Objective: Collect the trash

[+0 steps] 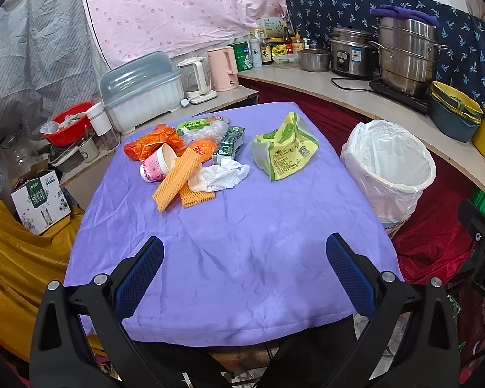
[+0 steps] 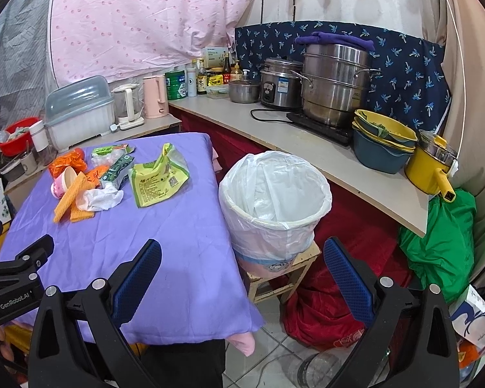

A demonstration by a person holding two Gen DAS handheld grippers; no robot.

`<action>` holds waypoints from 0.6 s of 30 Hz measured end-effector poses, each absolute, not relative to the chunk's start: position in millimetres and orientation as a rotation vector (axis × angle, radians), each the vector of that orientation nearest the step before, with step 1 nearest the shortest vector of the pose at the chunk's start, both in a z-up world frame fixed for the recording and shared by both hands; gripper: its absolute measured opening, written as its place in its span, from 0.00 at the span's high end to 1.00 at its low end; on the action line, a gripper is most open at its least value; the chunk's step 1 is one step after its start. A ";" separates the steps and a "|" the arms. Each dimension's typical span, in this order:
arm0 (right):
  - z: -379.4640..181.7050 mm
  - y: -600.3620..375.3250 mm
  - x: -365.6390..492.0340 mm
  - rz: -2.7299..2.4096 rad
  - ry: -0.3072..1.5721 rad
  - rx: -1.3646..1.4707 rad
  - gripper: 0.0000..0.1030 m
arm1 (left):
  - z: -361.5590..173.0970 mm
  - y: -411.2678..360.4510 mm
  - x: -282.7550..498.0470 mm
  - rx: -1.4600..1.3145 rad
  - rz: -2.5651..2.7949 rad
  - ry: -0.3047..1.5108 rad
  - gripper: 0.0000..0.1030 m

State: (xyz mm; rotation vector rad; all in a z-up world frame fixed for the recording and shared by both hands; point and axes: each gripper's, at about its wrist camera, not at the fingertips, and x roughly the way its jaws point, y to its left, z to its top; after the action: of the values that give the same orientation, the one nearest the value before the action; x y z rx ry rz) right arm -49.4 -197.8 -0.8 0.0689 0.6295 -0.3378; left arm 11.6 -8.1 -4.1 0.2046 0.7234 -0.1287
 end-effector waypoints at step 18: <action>-42.1 -173.4 62.2 -0.280 0.682 0.042 0.07 | -46.1 24.8 108.6 0.169 -0.106 0.800 0.07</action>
State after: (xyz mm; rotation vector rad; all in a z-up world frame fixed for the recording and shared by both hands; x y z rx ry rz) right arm 62.2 -173.4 -42.1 0.0424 0.6820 -0.2799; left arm 108.6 24.8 -46.1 0.1691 0.8002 -0.1062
